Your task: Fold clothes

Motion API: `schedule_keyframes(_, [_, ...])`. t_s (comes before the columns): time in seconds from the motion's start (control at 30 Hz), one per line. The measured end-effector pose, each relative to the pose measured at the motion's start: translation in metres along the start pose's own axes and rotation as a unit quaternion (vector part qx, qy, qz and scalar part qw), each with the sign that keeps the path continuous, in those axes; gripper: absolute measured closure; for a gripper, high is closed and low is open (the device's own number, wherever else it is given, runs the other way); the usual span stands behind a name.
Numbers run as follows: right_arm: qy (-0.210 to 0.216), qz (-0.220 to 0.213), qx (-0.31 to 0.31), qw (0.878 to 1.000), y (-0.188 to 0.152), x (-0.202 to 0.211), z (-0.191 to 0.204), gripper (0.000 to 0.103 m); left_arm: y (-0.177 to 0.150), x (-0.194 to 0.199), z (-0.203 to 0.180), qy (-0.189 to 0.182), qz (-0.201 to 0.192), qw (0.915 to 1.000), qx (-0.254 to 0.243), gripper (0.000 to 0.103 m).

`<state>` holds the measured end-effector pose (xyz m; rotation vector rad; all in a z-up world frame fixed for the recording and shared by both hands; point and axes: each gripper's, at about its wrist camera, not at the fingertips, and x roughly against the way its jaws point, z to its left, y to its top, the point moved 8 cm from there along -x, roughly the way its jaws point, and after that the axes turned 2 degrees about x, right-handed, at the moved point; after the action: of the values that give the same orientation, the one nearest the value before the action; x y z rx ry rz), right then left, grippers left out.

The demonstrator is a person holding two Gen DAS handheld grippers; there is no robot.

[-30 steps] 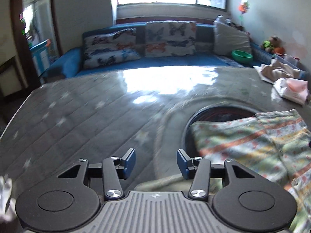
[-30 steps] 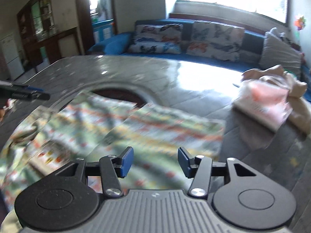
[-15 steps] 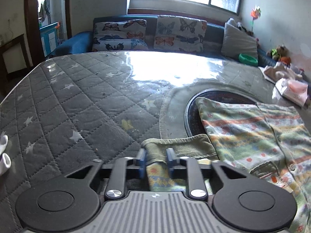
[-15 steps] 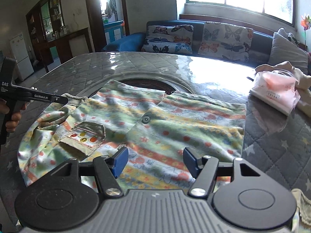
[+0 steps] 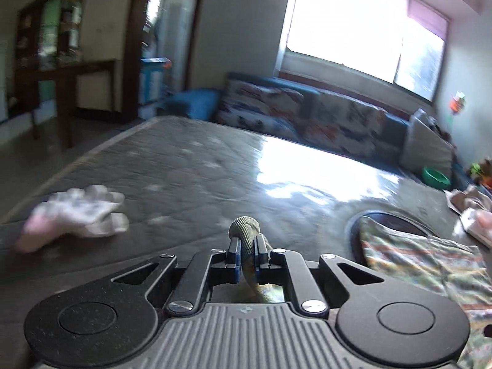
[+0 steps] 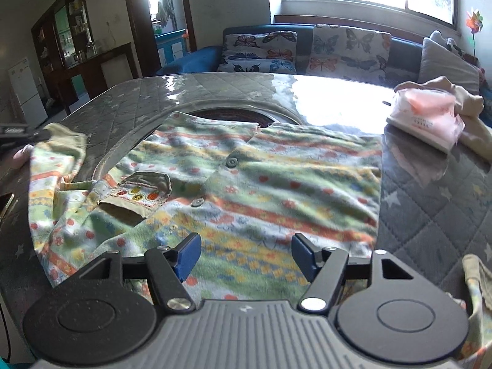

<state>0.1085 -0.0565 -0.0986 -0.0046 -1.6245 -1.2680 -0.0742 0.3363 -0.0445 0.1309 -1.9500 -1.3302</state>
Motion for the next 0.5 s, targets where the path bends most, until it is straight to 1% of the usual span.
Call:
schedule_keyframes(0.1, [0.001,0.003,0.001,1.0,-0.003,0.001,0.001,0.036,-0.009,0.014,0.025,0.039,-0.004,0.9992,0.002,0.094])
schedule_keyframes(0.17, [0.004,0.006,0.003,1.0,-0.005,0.002,0.002,0.036,-0.016,0.017,0.04,0.056,0.003,0.9983,0.013,0.094])
schedule_keyframes(0.33, [0.009,0.015,0.009,1.0,-0.011,-0.001,0.007,0.036,-0.029,0.013,0.061,0.09,0.02,0.9955,0.02,0.094])
schedule_keyframes(0.43, [0.011,0.016,0.018,1.0,-0.013,-0.005,0.012,0.034,-0.025,0.01,0.069,0.1,0.016,0.9946,0.024,0.094])
schedule_keyframes(0.5, [0.013,0.015,0.026,0.999,-0.013,-0.006,0.016,0.034,-0.022,0.007,0.071,0.107,0.019,0.9939,0.018,0.094])
